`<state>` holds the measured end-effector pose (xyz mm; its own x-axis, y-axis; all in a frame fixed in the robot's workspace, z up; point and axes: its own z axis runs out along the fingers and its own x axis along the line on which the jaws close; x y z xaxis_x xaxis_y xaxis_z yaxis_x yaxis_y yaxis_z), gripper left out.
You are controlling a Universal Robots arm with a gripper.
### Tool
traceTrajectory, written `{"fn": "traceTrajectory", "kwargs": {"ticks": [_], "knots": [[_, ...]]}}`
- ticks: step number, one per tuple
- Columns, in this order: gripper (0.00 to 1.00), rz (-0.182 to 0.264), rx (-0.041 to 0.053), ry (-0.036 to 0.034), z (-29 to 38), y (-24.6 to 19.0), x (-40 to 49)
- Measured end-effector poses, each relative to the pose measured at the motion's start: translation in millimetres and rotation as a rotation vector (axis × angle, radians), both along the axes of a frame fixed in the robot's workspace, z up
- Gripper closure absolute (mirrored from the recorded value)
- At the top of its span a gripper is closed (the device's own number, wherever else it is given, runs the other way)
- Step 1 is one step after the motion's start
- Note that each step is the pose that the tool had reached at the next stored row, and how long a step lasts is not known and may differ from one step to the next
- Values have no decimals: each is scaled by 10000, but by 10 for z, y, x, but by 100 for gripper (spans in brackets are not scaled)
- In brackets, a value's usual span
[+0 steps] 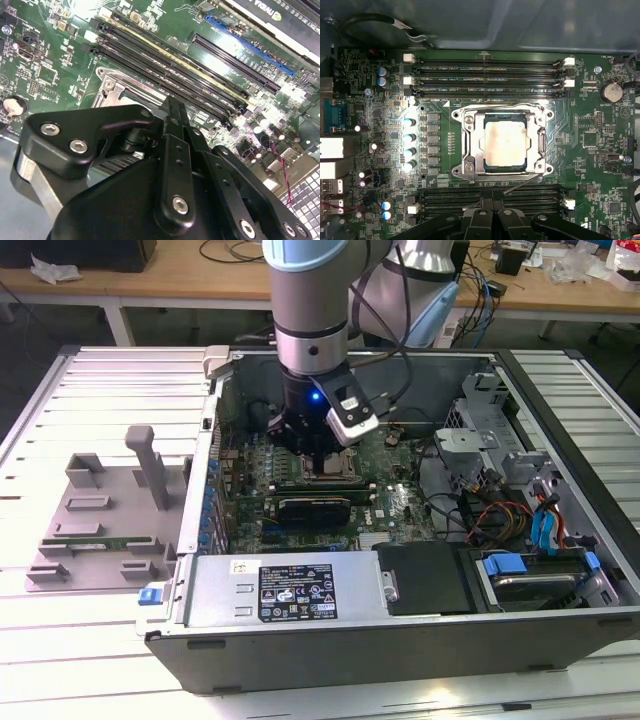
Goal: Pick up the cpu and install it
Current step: 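Install the second cpu locking lever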
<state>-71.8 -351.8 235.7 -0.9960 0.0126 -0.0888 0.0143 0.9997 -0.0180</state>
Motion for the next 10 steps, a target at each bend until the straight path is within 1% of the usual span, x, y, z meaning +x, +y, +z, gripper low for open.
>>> {"fn": "traceTrajectory", "kwargs": {"ticks": [2, 5, 6, 7, 10], "knots": [[89, 6, -2, 2, -13, 0, -11], [89, 8, -2, 1, -16, 0, -14], [89, 8, 17, 15, -18, -12, -14], [89, 8, 35, 35, -18, -44, -14], [89, 11, 94, 97, -19, -75, -14]]}}
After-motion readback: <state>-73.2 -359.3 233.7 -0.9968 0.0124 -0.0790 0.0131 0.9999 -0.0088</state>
